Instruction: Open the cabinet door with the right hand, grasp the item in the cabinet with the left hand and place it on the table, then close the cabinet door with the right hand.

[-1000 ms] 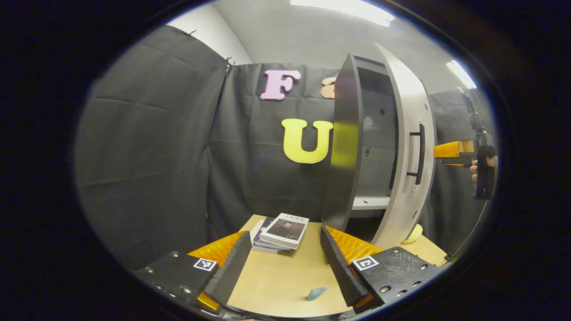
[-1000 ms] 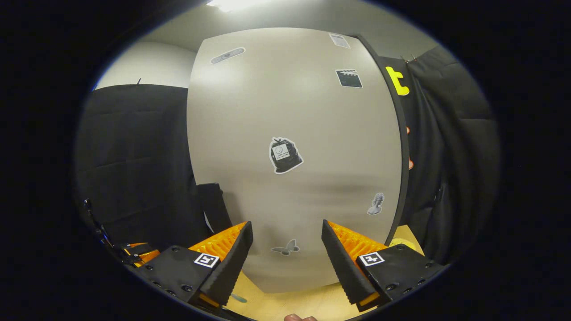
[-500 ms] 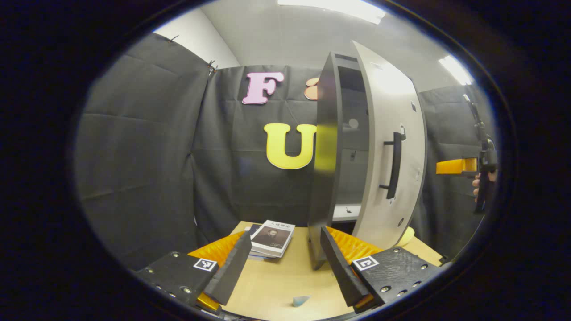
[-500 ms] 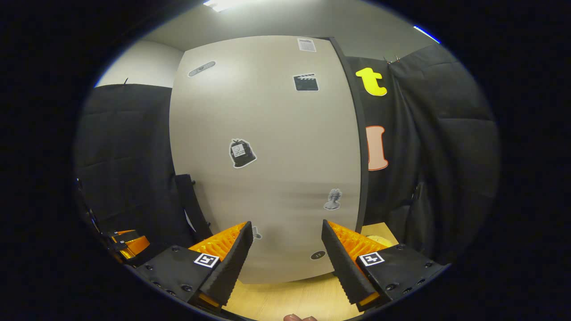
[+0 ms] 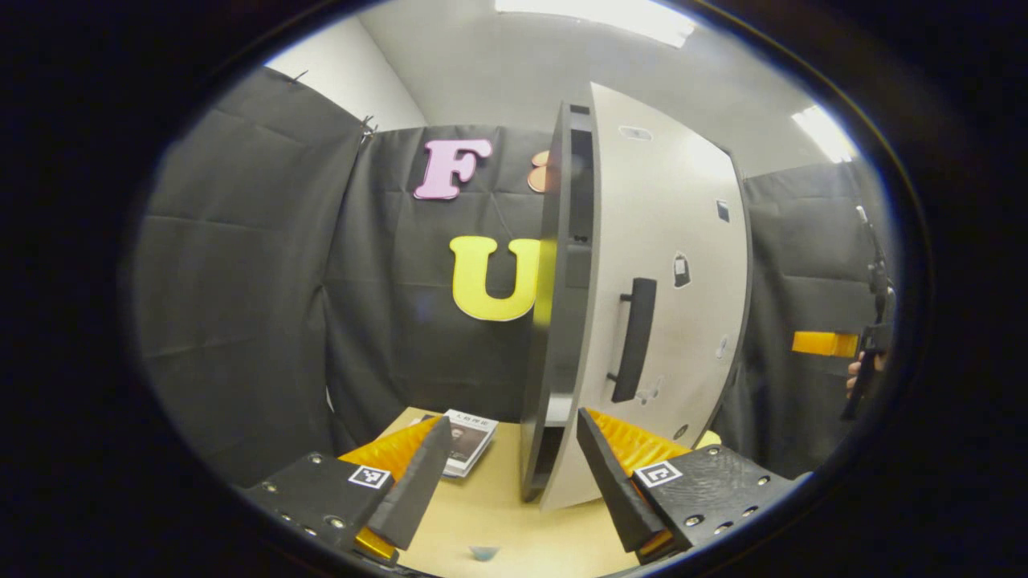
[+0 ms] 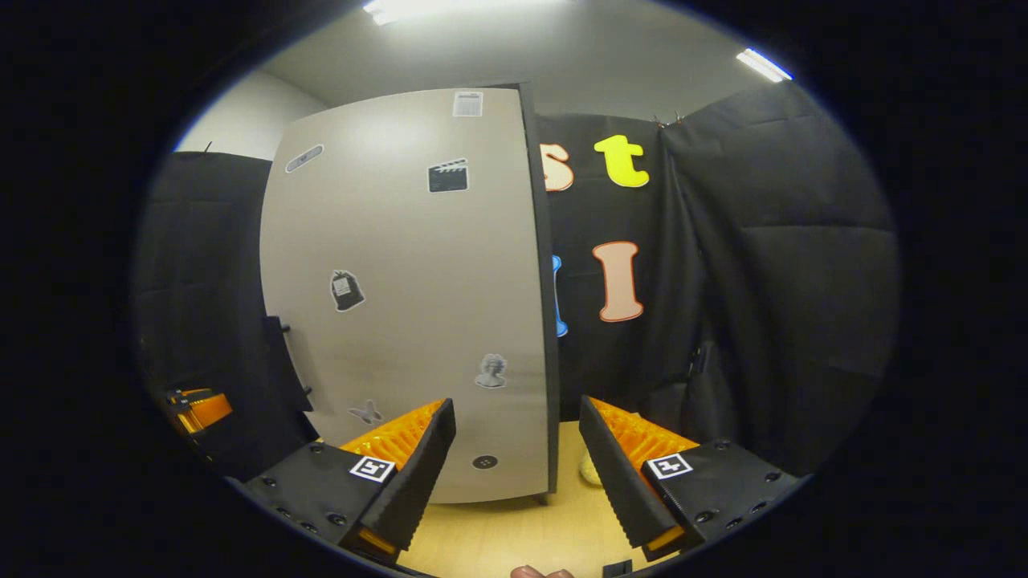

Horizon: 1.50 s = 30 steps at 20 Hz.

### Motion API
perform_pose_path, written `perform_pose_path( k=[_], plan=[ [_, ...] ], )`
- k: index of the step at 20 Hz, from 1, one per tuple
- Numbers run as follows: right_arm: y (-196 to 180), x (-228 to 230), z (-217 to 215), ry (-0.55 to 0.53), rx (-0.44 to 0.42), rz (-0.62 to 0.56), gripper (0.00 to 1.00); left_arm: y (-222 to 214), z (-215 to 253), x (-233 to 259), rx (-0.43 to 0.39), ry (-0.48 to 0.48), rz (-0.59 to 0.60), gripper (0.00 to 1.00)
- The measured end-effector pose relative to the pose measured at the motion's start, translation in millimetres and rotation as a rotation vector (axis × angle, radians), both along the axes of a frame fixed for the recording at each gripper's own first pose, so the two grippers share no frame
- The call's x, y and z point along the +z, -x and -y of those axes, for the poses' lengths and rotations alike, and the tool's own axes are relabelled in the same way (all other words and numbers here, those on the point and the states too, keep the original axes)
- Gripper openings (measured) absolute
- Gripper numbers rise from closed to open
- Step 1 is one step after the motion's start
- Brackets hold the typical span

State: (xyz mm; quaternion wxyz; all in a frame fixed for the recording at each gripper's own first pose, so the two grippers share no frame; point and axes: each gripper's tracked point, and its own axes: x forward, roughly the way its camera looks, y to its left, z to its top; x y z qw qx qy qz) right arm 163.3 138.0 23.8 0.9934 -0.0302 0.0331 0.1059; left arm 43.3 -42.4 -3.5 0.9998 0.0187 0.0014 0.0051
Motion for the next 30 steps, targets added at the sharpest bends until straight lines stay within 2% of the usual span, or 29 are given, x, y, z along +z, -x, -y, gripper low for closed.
perform_pose_path(
  k=[2, 5, 7, 9, 10, 11, 12, 14, 19, 22, 24, 26, 30],
  plan=[
    [2, -3, 21, 0.024, -0.039, 0.021, 0.98, 0, 10, 10, -0.016, 0.017, 0.007, 0.94],
    [7, -11, 39, -0.013, -0.032, 0.0, 0.98, 5, 10, 25, 0.001, 0.04, 0.04, 0.93],
    [10, -16, 54, -0.025, -0.038, -0.01, 0.98, 9, 9, 35, 0.015, 0.02, 0.061, 0.93],
    [12, -16, 65, -0.027, -0.021, 0.0, 0.98, 13, 3, 41, 0.045, -0.03, 0.068, 0.95],
    [12, -14, 68, -0.02, -0.004, 0.013, 0.98, 12, 5, 45, 0.049, -0.051, 0.076, 0.93],
    [12, -12, 72, -0.006, 0.013, 0.022, 0.98, 12, 12, 49, 0.027, -0.063, 0.08, 0.93],
    [13, -11, 76, 0.007, 0.03, 0.03, 0.98, 12, 22, 46, 0.003, -0.064, 0.073, 0.93],
    [14, -5, 82, 0.013, 0.052, 0.049, 0.98, 16, 29, 48, 0.021, -0.036, 0.087, 0.94],
    [17, 2, 88, 0.002, 0.103, 0.067, 0.98, 32, 50, 41, 0.067, 0.021, 0.116, 0.93],
    [15, -1, 92, 0.067, 0.121, 0.086, 0.98, 50, 57, 38, 0.107, 0.023, 0.136, 0.93],
    [15, -6, 92, 0.091, 0.122, 0.079, 0.98, 55, 67, 38, 0.099, 0.005, 0.149, 0.93],
    [14, -9, 87, 0.068, 0.121, 0.066, 0.98, 57, 77, 39, 0.084, 0.0, 0.158, 0.93],
    [14, -17, 78, 0.023, 0.099, 0.053, 0.98, 56, 87, 30, 0.033, 0.042, 0.158, 0.94]
  ],
)
